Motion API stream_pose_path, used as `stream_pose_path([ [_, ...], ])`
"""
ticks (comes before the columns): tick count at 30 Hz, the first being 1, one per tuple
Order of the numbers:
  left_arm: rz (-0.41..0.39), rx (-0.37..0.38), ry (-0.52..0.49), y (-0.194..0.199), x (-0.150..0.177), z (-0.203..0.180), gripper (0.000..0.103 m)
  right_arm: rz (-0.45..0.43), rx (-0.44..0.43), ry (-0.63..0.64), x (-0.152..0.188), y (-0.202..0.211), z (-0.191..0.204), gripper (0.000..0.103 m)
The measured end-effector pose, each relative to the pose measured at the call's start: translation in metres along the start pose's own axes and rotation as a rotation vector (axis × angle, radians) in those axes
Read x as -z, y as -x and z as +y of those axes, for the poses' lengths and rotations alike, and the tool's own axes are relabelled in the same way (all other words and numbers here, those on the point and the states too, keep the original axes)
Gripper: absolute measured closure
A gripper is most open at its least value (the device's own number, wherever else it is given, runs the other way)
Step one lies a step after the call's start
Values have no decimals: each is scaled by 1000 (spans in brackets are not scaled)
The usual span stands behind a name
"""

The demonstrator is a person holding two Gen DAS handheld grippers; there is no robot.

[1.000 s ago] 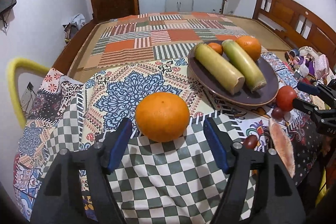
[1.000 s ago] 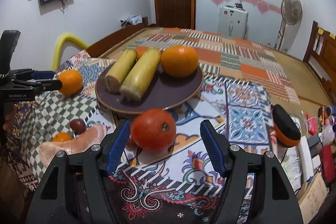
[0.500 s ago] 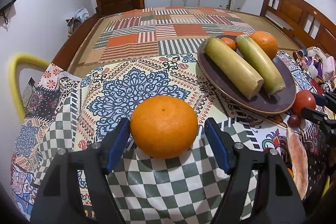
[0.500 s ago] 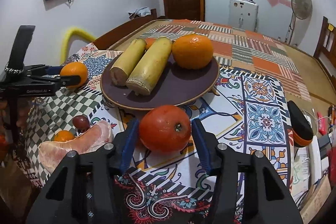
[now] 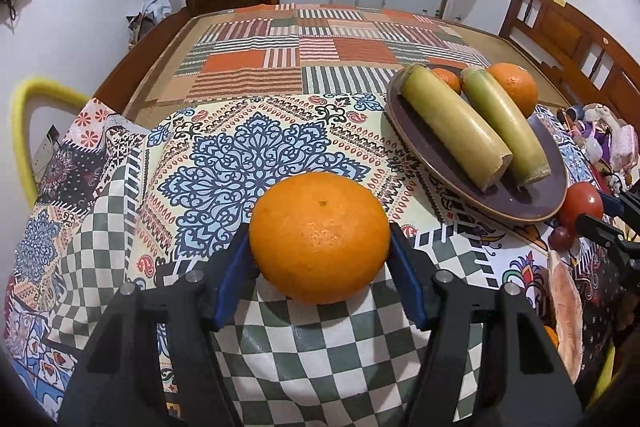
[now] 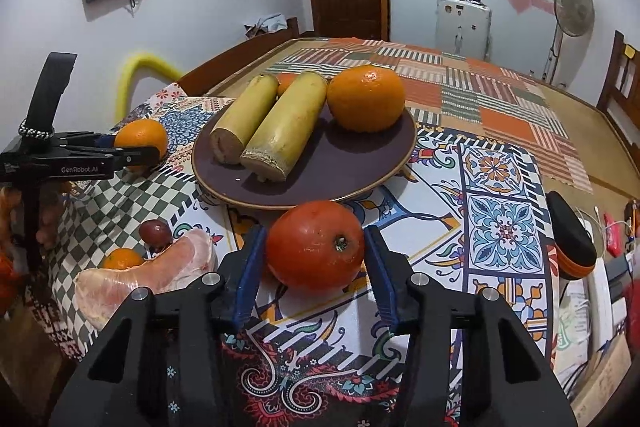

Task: Organize fruits
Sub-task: 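Grasp the large orange with the left tool while the right tool grasps the red fruit, then place the large orange on the plate with the left tool while the right tool places the red fruit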

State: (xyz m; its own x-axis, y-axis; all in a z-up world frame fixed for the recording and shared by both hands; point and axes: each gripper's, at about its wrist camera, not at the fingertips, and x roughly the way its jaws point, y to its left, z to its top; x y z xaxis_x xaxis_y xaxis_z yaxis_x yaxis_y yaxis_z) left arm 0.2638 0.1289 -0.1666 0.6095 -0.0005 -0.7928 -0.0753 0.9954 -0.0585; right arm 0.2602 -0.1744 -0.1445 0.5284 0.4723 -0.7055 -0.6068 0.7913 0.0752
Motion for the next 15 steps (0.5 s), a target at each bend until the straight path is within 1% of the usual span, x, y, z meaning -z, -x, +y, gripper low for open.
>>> stream_pose_path([
  [6,-9,1,-1,11,4,-3,39,-6,3,-3,0,7,-4,58],
  [15,-76,15,-31,44,-6,-26,39,-59,13,-15,-9,27,-11,58],
])
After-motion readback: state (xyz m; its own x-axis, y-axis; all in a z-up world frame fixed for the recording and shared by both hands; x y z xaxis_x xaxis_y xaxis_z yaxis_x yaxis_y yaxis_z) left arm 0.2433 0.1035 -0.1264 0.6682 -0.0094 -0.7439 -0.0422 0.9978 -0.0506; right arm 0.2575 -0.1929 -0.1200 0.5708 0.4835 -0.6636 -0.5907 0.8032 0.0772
